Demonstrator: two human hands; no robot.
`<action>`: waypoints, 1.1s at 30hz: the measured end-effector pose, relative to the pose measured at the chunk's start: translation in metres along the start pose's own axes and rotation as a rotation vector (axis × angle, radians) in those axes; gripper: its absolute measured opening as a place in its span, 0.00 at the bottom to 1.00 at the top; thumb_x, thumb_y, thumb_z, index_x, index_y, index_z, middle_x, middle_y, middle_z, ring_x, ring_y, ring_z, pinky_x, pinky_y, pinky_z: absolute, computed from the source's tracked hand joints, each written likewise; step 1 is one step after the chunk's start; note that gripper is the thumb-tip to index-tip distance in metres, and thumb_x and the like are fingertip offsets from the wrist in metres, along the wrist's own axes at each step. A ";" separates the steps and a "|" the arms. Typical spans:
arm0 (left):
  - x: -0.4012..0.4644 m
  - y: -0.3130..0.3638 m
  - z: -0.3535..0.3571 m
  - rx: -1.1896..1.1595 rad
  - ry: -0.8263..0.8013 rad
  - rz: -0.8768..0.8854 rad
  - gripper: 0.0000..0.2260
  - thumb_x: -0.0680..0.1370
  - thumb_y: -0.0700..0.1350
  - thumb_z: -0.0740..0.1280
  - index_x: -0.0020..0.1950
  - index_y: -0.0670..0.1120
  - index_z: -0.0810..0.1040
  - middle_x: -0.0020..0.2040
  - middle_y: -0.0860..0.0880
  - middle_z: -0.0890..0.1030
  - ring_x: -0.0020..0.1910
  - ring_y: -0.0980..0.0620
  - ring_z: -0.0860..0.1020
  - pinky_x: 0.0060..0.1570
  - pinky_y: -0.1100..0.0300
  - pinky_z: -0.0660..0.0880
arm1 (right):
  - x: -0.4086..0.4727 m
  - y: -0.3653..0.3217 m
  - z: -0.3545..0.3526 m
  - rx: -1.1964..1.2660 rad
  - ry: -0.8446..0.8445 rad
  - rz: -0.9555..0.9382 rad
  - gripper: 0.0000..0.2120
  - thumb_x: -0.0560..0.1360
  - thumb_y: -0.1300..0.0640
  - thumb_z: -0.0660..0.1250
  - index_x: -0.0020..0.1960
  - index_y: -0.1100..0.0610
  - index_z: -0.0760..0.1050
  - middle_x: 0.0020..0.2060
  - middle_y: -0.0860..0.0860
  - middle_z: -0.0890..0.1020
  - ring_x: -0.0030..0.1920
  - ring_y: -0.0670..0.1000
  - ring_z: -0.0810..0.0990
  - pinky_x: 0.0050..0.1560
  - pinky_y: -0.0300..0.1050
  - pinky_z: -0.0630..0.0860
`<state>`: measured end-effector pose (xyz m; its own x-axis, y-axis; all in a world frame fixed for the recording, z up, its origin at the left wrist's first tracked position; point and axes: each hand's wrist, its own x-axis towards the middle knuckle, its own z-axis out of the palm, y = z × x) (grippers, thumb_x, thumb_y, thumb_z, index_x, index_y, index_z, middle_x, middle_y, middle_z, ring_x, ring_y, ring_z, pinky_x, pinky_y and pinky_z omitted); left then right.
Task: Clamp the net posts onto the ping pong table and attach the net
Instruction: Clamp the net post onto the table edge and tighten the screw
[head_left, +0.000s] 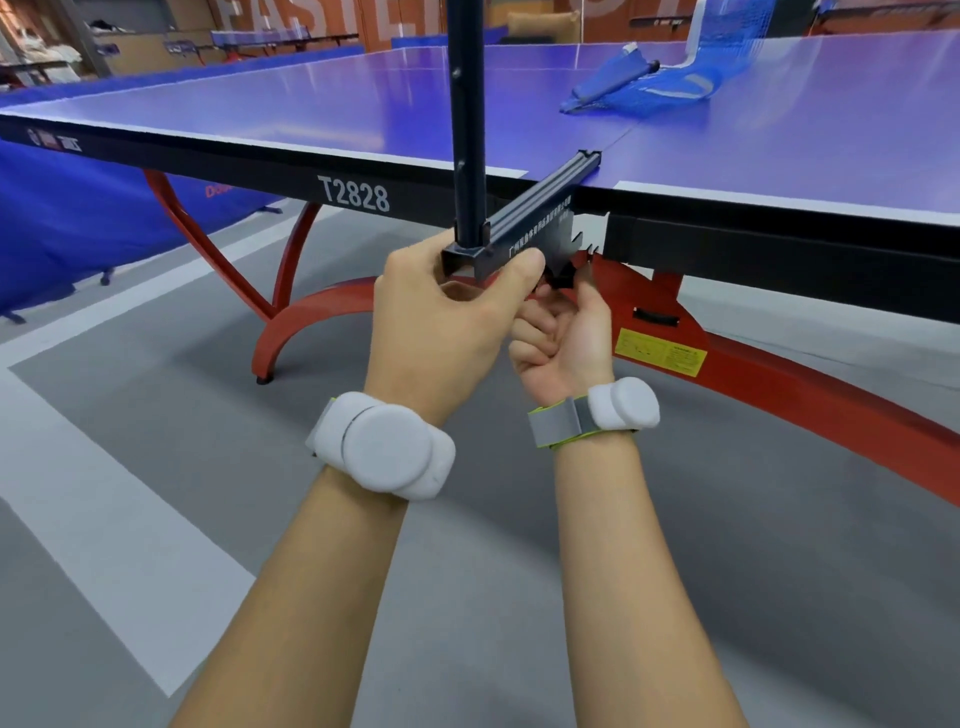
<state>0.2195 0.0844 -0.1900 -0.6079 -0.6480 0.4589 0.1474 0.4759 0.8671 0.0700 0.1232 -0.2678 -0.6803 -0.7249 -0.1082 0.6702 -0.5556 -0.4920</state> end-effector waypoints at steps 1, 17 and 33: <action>-0.002 -0.007 -0.002 0.001 -0.017 0.003 0.03 0.76 0.43 0.77 0.49 0.46 0.87 0.42 0.54 0.90 0.38 0.52 0.88 0.45 0.53 0.86 | -0.001 0.000 0.001 -0.027 0.067 -0.018 0.20 0.80 0.40 0.58 0.38 0.54 0.69 0.26 0.47 0.59 0.20 0.44 0.53 0.18 0.35 0.50; 0.031 0.046 -0.052 0.098 -0.131 -0.638 0.12 0.80 0.37 0.69 0.43 0.54 0.85 0.43 0.45 0.86 0.27 0.59 0.84 0.38 0.57 0.81 | -0.096 -0.042 0.068 -0.591 0.612 0.447 0.12 0.79 0.56 0.59 0.37 0.54 0.73 0.28 0.48 0.71 0.21 0.46 0.60 0.24 0.35 0.56; 0.045 0.303 -0.150 0.155 -0.374 -0.850 0.10 0.78 0.36 0.71 0.58 0.46 0.84 0.48 0.45 0.85 0.35 0.50 0.83 0.37 0.63 0.76 | -0.243 -0.175 0.288 -0.396 0.771 0.406 0.12 0.80 0.57 0.58 0.38 0.55 0.72 0.27 0.48 0.69 0.19 0.45 0.60 0.20 0.34 0.57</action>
<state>0.3537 0.1106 0.1226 -0.6792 -0.5937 -0.4315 -0.5499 0.0222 0.8350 0.2035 0.2798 0.0935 -0.5206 -0.2859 -0.8046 0.8453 -0.0400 -0.5327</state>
